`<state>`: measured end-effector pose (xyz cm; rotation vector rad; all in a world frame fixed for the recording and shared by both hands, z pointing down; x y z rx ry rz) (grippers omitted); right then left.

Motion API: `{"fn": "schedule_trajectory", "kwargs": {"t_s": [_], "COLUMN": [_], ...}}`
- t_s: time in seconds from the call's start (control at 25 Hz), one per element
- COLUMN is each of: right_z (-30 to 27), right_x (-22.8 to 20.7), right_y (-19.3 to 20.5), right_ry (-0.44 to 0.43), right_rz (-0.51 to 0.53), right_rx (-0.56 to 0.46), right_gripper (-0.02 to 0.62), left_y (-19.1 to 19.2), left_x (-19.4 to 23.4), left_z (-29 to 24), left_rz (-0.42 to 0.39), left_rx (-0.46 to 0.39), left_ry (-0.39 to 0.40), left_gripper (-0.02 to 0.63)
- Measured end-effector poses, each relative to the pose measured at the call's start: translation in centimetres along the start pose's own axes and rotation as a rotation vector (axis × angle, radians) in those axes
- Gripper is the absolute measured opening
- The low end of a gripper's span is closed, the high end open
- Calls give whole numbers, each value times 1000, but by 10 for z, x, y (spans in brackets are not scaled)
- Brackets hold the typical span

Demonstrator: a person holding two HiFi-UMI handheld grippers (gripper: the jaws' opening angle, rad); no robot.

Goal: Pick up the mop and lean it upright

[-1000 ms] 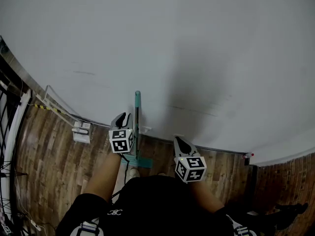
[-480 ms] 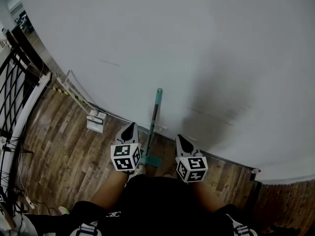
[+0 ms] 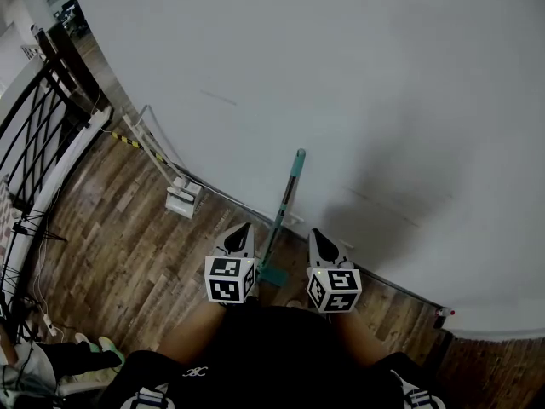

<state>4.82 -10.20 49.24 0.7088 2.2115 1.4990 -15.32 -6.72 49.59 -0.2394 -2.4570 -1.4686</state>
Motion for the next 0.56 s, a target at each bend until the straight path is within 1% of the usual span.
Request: {"fn": "schedule_trajectory", "kwargs": {"t_s": [0.24,0.56], "right_z": [-3,-13], "right_x": [7,16], "right_y": [-1,-6], "right_ry": [-20,-28], "right_rz": [14,20], "right_rx": [-4,-6], "right_gripper": [12,12], "left_y": [4,7], "left_x": [-2,7], "left_z": [8,16], "left_rz": [-16,-6], "left_rx": [-2,5], "left_ry": [0,-4], "left_gripper": [-3,-3]}}
Point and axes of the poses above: the fingertips, and each gripper's own axes: z backward along the fingers, x to its left, y out of its underside, the point moved 7 cm from there along z, backward along the fingers, and after that the axes turned 10 degrees about z, right-handed, at the moved point
